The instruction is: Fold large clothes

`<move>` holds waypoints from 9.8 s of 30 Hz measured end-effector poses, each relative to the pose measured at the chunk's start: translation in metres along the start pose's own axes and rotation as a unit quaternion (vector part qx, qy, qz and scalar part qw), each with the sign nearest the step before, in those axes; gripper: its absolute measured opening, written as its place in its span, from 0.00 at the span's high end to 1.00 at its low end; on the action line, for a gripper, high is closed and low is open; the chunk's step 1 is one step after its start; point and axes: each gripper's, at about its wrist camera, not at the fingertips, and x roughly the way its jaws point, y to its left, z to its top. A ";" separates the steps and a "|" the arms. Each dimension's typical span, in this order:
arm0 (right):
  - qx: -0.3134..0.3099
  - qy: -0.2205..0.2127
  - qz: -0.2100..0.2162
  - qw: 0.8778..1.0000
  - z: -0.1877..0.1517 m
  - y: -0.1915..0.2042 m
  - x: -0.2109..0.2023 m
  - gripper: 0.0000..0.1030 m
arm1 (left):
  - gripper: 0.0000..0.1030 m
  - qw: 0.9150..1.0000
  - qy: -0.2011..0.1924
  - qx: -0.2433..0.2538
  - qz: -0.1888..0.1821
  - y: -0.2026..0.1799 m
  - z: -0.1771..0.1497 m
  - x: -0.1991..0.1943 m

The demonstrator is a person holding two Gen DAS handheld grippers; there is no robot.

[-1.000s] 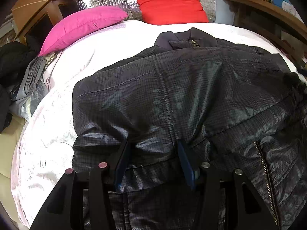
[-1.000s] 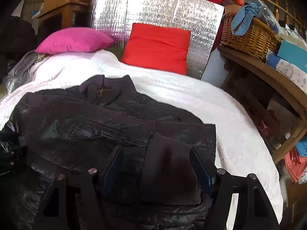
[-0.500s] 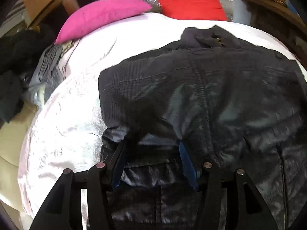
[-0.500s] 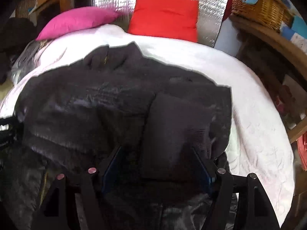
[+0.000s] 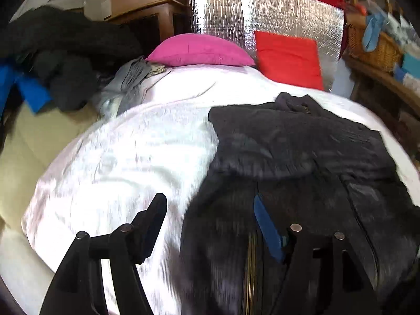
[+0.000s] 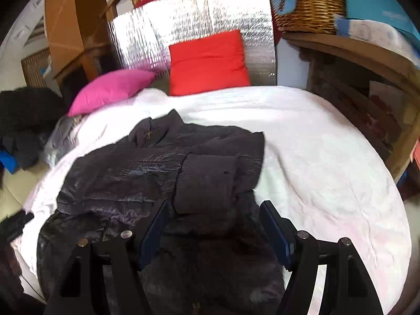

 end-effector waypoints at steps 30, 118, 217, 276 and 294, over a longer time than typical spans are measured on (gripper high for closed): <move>0.048 0.227 0.058 0.971 -0.205 -0.034 -0.043 0.27 | 0.20 0.963 0.187 -0.116 -0.152 -0.001 -0.146 -0.012; 0.209 0.064 0.144 0.965 0.151 -0.053 0.252 0.81 | 0.89 0.924 0.165 -0.198 -0.281 -0.018 0.217 0.309; 0.291 0.042 0.082 0.952 -0.003 -0.025 0.111 0.64 | 0.76 0.919 0.097 -0.349 -0.153 0.011 0.047 0.119; 0.016 0.130 -0.034 0.991 0.061 -0.010 0.145 0.43 | 0.56 0.979 0.171 -0.103 -0.051 -0.032 0.102 0.161; 0.018 0.014 -0.104 0.994 0.091 -0.007 0.137 0.84 | 0.79 0.985 0.048 -0.151 -0.071 -0.025 0.143 0.153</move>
